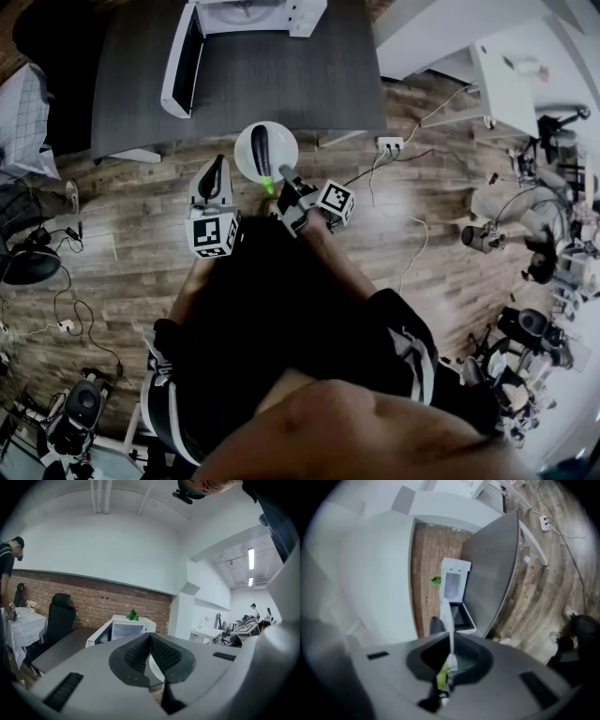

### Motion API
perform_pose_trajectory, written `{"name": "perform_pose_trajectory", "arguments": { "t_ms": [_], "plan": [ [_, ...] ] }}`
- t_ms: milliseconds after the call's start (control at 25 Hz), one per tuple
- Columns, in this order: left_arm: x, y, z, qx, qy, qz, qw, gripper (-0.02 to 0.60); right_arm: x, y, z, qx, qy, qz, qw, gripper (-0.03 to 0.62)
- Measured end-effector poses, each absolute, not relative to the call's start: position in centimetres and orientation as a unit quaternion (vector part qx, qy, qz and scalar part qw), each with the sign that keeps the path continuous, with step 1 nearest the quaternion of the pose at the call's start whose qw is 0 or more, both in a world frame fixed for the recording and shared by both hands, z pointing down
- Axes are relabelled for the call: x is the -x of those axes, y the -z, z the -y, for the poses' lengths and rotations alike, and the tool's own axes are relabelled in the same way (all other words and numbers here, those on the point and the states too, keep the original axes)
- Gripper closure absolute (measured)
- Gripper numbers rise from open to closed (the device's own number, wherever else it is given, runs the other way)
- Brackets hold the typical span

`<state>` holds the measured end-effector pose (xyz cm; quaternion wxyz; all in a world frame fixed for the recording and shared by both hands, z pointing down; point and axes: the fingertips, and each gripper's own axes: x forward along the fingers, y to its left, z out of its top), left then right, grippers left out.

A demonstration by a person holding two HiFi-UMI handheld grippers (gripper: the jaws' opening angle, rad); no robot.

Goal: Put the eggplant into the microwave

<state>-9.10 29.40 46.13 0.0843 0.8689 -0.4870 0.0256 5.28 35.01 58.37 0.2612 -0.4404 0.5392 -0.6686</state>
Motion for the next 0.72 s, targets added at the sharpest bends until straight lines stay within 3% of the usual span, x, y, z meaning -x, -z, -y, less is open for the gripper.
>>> {"name": "perform_pose_trajectory", "arguments": {
  "t_ms": [720],
  "plan": [
    [8.86, -45.94, -29.4, -0.871, -0.024, 0.483, 0.083, 0.546, -5.26, -57.93, -34.82, 0.435, 0.67, -0.538, 0.269, 0.556]
  ]
}}
